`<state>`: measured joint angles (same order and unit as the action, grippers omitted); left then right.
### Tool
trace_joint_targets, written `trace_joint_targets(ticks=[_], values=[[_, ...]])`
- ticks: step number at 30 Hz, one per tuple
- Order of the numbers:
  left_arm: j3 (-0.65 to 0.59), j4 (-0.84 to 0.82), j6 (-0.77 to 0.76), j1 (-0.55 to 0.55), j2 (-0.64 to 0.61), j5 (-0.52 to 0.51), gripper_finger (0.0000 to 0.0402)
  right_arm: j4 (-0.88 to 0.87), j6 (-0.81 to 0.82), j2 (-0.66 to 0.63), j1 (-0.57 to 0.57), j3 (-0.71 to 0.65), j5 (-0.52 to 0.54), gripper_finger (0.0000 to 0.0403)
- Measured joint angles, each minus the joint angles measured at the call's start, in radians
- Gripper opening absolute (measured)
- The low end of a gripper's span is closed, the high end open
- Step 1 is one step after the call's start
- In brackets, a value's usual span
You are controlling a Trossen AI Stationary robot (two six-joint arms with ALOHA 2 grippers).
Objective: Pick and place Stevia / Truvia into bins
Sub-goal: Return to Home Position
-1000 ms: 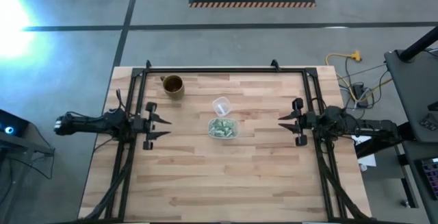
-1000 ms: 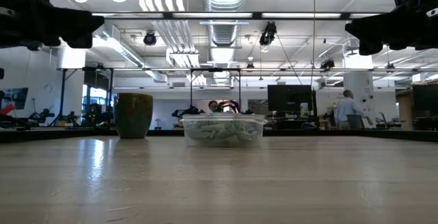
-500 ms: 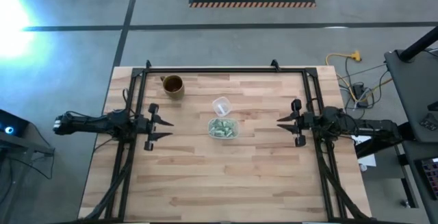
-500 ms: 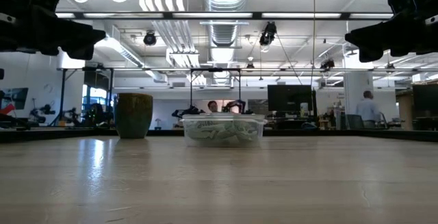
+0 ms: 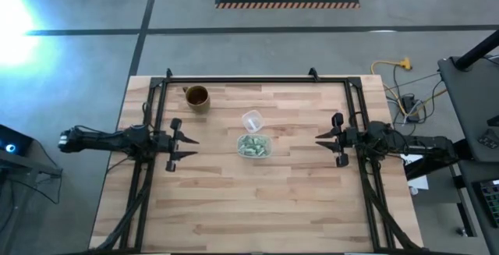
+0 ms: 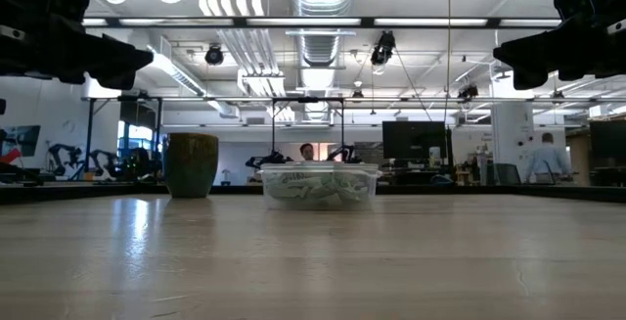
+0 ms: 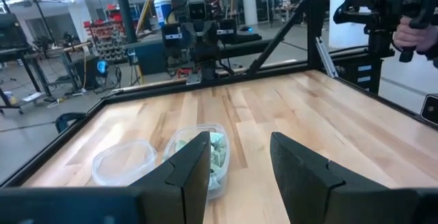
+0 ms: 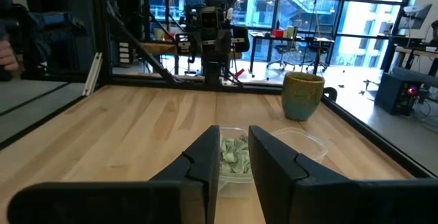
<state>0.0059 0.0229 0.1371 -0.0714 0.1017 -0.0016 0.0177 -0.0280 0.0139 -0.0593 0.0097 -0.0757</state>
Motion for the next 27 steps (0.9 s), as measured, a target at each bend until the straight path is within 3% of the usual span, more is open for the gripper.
trace_joint_targets(ticks=[27], values=[[-0.001,0.02,0.0,0.0,0.062,0.002,0.0137,-0.001,0.002,0.0,-0.001,0.0,-0.001,0.0068]])
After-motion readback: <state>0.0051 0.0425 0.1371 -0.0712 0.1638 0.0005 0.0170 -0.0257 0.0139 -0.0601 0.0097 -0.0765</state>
